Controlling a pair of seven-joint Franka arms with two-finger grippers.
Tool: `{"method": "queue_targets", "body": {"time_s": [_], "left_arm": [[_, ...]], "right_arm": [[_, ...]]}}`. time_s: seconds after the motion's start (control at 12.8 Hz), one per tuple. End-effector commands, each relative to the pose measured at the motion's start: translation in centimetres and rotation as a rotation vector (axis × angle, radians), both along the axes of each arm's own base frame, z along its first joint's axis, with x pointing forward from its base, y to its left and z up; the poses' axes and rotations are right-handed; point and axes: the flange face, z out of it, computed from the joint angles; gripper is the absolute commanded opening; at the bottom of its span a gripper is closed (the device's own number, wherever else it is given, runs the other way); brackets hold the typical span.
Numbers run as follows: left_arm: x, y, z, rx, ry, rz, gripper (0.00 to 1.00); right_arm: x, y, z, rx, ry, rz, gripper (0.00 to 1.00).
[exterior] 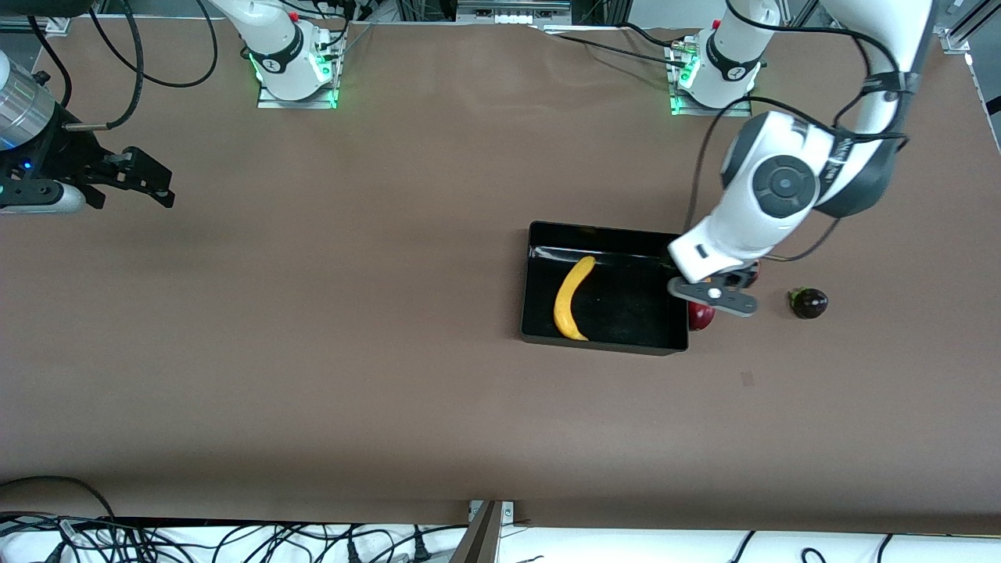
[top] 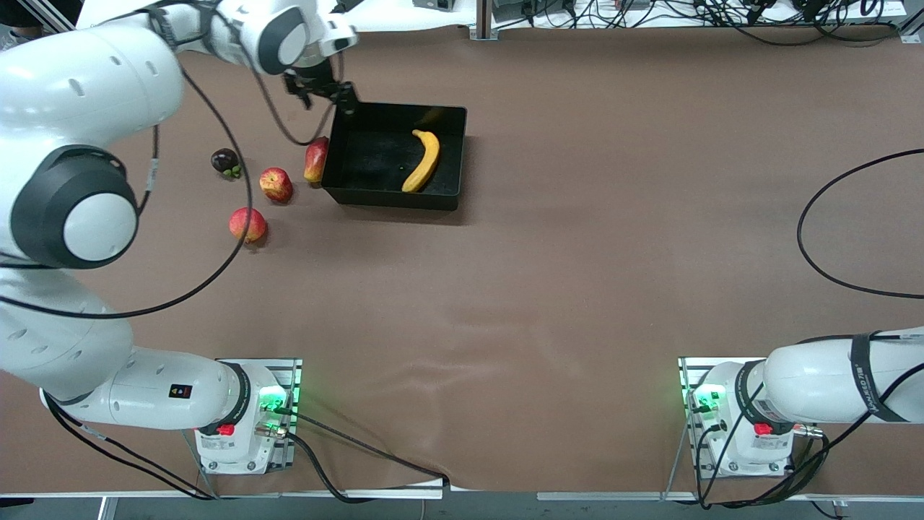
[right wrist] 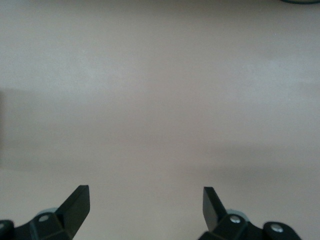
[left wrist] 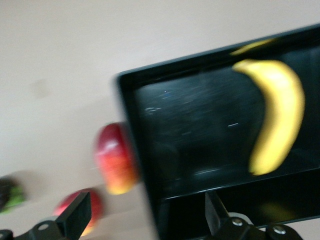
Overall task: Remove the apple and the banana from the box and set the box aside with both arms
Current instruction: 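Move the left gripper into the tray and grasp the yellow banana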
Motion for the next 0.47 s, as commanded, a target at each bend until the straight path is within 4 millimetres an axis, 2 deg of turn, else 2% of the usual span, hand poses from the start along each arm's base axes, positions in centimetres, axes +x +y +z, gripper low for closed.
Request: {"method": "queue_targets", "body": {"time_s": [0.0, 0.08, 0.16, 0.23, 0.39], "left_arm": [[1.8, -7.6, -5.0, -0.064, 0.047, 0.038, 1.0], [1.0, -10.1, -7.3, -0.067, 0.042, 0.065, 1.0], [0.6, -11.4, -10.1, -0.08, 0.035, 0.105, 1.0], [0.4, -11.9, -11.9, -0.092, 0.022, 0.114, 1.0], [-0.7, -12.9, -14.1, -0.087, 0.029, 0.099, 1.0]], "right_arm": [[0.0, 0.1, 0.4, -0.004, -0.005, 0.002, 1.0], [0.0, 0.1, 0.4, -0.004, -0.005, 0.002, 1.0], [0.0, 0.1, 0.4, -0.004, -0.005, 0.003, 1.0], [0.0, 0.1, 0.4, -0.004, -0.005, 0.002, 1.0], [0.0, 0.3, 0.4, -0.004, -0.005, 0.005, 1.0]]}}
